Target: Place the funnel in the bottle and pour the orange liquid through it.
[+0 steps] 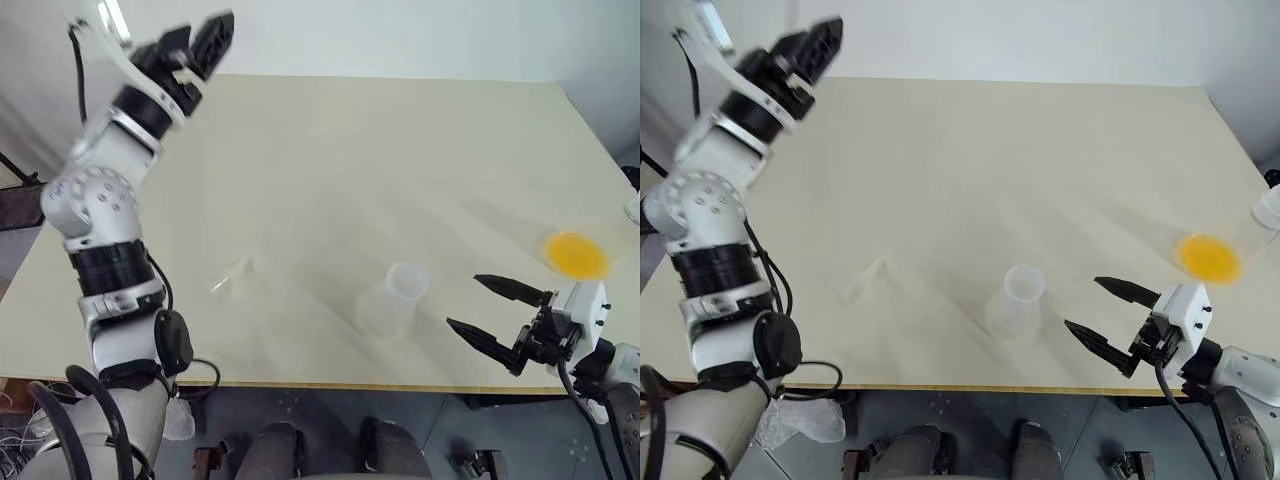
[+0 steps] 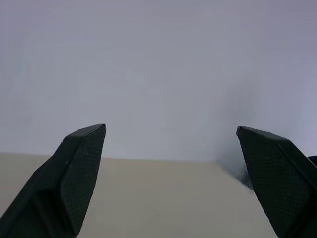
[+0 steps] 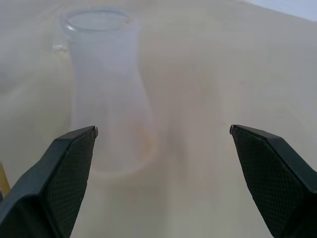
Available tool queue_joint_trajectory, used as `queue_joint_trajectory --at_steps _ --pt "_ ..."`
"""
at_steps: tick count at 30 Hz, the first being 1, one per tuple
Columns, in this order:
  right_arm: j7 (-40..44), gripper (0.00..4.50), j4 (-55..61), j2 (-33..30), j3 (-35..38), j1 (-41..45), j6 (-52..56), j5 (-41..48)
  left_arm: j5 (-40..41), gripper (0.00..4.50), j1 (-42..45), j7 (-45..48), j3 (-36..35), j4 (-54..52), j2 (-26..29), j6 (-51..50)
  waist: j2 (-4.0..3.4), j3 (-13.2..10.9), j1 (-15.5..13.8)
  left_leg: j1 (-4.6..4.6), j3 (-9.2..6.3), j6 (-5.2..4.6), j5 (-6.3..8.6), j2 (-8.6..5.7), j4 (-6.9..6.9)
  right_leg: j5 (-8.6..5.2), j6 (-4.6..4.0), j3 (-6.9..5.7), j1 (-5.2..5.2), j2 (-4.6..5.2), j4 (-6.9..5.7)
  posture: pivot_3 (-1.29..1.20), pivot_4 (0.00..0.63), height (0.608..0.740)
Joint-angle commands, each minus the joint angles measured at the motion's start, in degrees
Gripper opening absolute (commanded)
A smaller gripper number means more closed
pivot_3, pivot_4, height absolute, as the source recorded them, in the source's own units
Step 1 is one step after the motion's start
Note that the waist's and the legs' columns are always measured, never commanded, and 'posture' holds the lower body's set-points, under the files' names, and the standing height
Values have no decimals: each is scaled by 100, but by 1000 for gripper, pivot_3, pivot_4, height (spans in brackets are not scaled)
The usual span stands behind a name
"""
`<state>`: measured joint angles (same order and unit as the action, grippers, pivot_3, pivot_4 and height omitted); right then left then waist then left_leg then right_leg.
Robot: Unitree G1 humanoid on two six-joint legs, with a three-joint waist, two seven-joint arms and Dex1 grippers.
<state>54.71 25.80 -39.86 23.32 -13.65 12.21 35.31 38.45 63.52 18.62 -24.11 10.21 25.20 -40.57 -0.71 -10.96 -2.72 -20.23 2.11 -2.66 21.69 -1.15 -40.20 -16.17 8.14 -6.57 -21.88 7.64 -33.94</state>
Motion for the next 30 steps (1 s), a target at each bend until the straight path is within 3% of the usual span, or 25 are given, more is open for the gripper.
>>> queue_joint_trajectory --at_steps 1,5,14,22,30 --pt "-106 4500 259 5 220 -60 6 136 176 4488 274 327 59 114 514 -472 -1 1 7 1 0 0 0 0 2 0 0 0 0 -2 1 0 150 740" --pt "-161 4500 292 5 227 -76 18 141 152 4488 -659 1645 452 -613 1282 -305 -7 4 114 5 3 2 -1 0 12 0 0 4 -6 -4 -4 0 150 740" --pt "-195 4500 319 -23 237 -104 72 159 -39 4488 -3834 3411 -123 -1646 2242 681 -6 3 147 5 6 9 1 10 12 -2 -4 15 -9 -8 -2 0 150 740" --pt "184 4500 344 -230 443 -315 251 406 -340 4488 -6327 3993 -1264 -1498 2432 1442 -4 2 110 3 1 12 4 15 11 -4 -7 27 -4 -2 10 0 150 740" --pt "318 4500 578 -333 399 -323 461 704 -568 4488 -7406 4147 -1649 -1253 2368 1922 -5 2 133 4 -4 15 11 21 16 -10 -20 46 -7 13 8 0 150 740"
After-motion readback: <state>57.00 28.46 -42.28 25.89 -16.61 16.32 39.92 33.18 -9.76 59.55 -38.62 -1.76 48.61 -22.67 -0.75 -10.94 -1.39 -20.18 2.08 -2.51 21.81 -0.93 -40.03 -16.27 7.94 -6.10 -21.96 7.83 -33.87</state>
